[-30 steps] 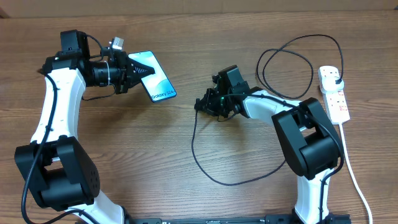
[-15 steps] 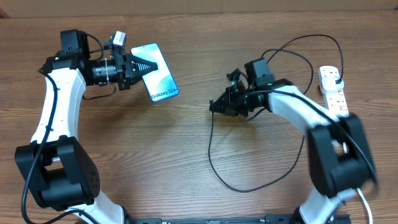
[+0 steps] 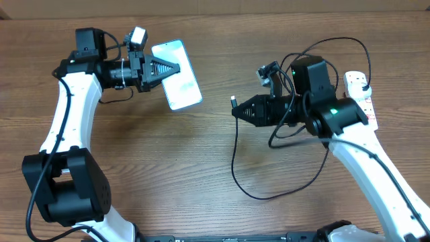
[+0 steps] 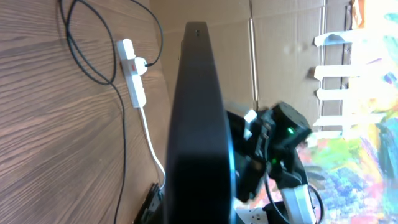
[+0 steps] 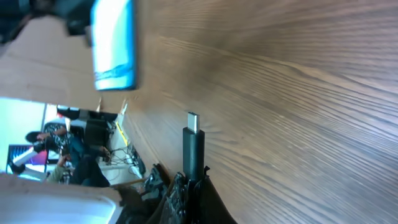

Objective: Plug charger to phone and switch on socket
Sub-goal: 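Raise the USB-C plug with the right gripper under the phone's bottom port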

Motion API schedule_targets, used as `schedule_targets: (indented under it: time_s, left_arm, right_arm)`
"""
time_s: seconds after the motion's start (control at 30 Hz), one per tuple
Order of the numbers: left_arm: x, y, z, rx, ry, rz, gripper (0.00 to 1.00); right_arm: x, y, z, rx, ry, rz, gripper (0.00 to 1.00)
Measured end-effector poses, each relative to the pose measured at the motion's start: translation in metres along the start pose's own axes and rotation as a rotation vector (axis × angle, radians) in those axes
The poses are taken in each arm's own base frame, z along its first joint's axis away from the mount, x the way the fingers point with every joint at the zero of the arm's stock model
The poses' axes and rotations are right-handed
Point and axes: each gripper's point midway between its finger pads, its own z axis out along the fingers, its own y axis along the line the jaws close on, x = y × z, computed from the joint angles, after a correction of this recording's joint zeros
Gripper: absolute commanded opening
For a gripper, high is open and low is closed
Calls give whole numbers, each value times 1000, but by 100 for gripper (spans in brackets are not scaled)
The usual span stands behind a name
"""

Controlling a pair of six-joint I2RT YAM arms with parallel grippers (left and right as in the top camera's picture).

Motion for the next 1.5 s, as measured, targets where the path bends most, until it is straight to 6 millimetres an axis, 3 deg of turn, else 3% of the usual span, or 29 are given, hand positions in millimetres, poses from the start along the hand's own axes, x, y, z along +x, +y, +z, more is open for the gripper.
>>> schedule_targets:
  time_s: [0.3, 0.73, 1.1, 1.5]
  left_arm:
    - [-2, -6, 11, 18, 25, 4, 4]
    - [-10, -11, 13, 21, 24, -60, 4]
    - [-2, -14, 31, 27, 68, -67, 4]
    - [0, -14, 34, 29, 76, -62, 4]
  right_arm:
    - [22, 34, 15, -52, 64, -40, 4]
    - [19, 65, 29, -120, 38, -103, 4]
    - [17, 62, 32, -87, 21, -88, 4]
    - [11, 54, 42, -74, 16, -60, 4]
